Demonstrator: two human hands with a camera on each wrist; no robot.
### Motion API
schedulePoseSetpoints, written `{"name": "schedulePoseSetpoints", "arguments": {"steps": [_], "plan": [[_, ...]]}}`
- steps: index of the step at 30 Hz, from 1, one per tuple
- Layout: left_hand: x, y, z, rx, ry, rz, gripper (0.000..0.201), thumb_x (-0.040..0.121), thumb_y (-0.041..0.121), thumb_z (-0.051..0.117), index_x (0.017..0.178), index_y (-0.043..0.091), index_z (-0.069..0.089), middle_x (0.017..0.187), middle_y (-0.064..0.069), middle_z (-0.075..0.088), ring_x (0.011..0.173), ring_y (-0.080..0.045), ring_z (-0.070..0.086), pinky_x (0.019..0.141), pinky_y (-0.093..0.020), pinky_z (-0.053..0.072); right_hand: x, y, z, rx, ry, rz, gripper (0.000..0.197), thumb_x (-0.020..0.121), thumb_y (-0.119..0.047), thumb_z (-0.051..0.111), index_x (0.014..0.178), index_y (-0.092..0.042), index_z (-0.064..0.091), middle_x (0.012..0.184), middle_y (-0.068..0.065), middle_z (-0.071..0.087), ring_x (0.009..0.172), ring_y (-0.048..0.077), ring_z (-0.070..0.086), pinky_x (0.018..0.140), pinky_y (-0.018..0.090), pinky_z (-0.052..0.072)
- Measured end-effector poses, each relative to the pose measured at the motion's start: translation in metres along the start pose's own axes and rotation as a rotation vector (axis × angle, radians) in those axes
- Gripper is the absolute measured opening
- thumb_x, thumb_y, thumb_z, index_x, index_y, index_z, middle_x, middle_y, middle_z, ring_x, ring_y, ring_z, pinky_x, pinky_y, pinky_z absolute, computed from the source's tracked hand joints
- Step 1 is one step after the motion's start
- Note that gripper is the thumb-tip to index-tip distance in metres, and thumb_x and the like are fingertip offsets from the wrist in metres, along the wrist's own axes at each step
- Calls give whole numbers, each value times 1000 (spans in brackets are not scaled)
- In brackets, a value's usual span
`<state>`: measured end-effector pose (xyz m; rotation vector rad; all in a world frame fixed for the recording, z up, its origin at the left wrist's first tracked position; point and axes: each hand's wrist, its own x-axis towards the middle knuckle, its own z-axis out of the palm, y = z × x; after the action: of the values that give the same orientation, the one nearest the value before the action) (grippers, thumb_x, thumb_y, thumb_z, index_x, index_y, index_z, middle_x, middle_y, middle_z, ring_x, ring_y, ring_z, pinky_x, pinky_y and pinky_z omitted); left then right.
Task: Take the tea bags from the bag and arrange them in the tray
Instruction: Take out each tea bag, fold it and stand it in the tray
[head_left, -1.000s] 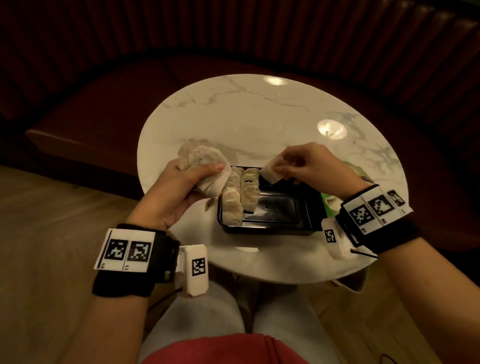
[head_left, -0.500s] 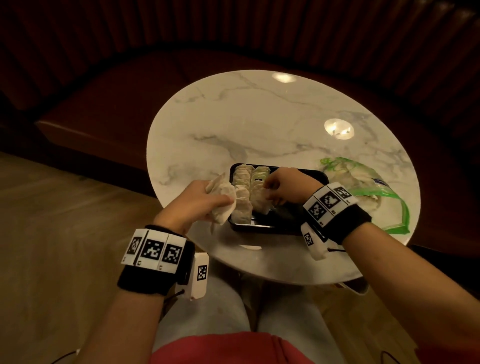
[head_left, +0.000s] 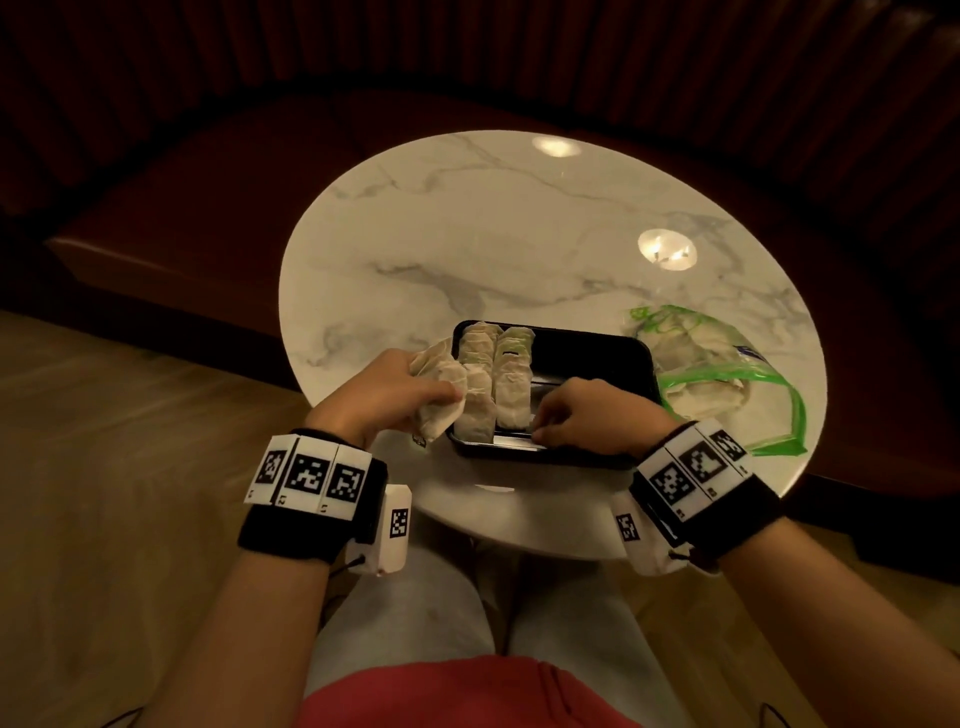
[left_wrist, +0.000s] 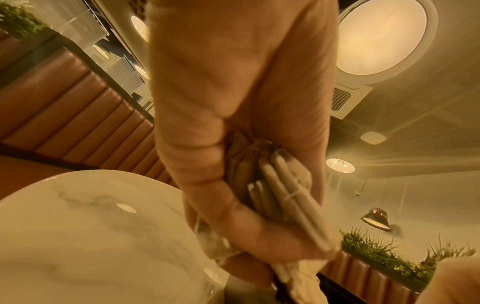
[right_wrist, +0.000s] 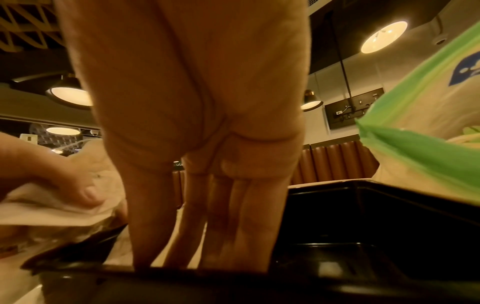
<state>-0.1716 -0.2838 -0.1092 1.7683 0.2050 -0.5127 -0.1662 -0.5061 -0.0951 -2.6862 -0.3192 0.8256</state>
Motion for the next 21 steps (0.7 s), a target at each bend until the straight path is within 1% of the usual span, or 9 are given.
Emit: {"name": "schedulePoseSetpoints", "arguments": {"steps": [2,4,7,9,11,13,15,17,21], "plan": [[0,1,0,4,1,3,4,86,5,69,90,7,68,80,-11,66,67,-17,62,53,-22,52,-3,-1,5,16,-5,-9,21,92,-29,64,107,-18,73,99,-2,71,90,12,65,81,23,48],[0,0,-1,14,3,2,9,86,6,69,94,4,68,83,-14,65,71,-19,62,56,-23,52,-2,0,8,25,-4,-7,20,92,-29,64,106,-17,72,97,-2,71,88,12,66,79,23,50],[0,0,-2,9,-9,-1,13,86,7,70,96,-1,68,84,-18,63,74,-23,61,61,-26,52,6,3,7,103,78,19,18,92,-25,65,103,-13,72,90,0,69,73,10,65,57,9,46],[-1,0,-2,10,-28,-2,19,87,7,68,101,-5,66,84,-20,59,77,-24,57,61,-26,49,12,4,5,173,182,45,16,90,-21,67,101,-10,69,90,3,67,65,7,61,48,5,41],[-1,0,-2,17,-16,-6,23,87,7,68,104,-9,66,84,-20,60,78,-24,57,59,-24,49,19,3,1,196,261,65,14,89,-19,68,99,-10,65,90,3,65,67,9,60,48,8,41],[-1,-1,-2,29,-2,-7,24,87,7,69,104,-10,66,84,-20,62,77,-23,59,54,-20,50,25,1,-1,205,253,83,14,88,-18,68,99,-10,63,86,-1,62,66,7,57,48,9,39],[-1,-1,-2,39,-5,-1,21,87,7,69,102,-8,67,83,-19,62,74,-23,60,52,-19,50,30,0,-1,231,216,86,15,87,-15,69,98,-11,59,86,-2,61,66,4,56,52,10,39],[-1,-1,-1,29,4,-2,16,86,6,69,99,-4,68,82,-16,65,70,-21,62,52,-19,51,34,0,0,280,209,70,19,86,-12,68,97,-13,53,89,0,63,72,9,58,56,12,42],[-1,-2,-1,1,7,3,5,86,5,70,91,6,68,79,-11,66,66,-16,62,51,-18,53,34,2,4,330,237,64,22,86,-9,67,96,-14,48,85,-2,60,80,14,58,54,8,41]]}}
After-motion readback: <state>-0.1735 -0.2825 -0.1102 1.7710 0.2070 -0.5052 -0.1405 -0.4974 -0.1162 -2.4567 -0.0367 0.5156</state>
